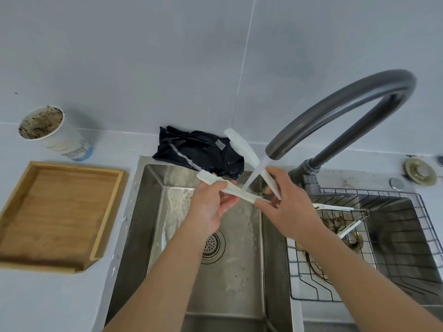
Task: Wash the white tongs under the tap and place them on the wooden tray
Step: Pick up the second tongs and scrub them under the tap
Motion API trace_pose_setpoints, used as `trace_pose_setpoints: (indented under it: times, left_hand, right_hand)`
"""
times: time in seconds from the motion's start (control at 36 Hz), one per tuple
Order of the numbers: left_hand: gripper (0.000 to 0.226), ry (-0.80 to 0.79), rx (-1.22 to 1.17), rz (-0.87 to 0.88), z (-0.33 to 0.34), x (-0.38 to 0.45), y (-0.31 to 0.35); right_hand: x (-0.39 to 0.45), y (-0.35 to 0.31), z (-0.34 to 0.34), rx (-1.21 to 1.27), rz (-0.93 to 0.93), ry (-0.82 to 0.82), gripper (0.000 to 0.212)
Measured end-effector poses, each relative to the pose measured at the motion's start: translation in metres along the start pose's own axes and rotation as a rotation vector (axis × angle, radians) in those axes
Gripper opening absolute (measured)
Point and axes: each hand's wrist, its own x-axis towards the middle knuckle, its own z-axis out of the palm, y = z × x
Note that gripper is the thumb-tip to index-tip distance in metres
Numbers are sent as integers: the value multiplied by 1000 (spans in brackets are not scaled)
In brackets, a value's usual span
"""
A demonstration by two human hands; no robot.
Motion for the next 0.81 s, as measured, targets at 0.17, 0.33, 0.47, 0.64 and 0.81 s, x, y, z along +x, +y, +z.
trace_pose_setpoints:
  times: [0.17, 0.33, 0.47, 0.64, 0.81]
  left_hand:
    - [26, 50, -2, 105, -1, 0, 12]
    - [40, 82, 8, 215, -6, -1, 7]
    - [53, 51, -15, 214, -3, -3, -3]
    - [78, 3, -24, 171, 10, -8, -16]
    - [41, 23, 50, 106, 16, -13, -23]
  right_hand:
    - [14, -6, 12, 38, 89, -78, 25]
    - [25, -18, 19, 122, 133, -61, 25]
    - [22, -22, 15, 84, 119, -104, 12]
    - [9, -17, 4, 57, 141, -123, 12]
    - [-13, -5, -3, 76, 194, -98, 5]
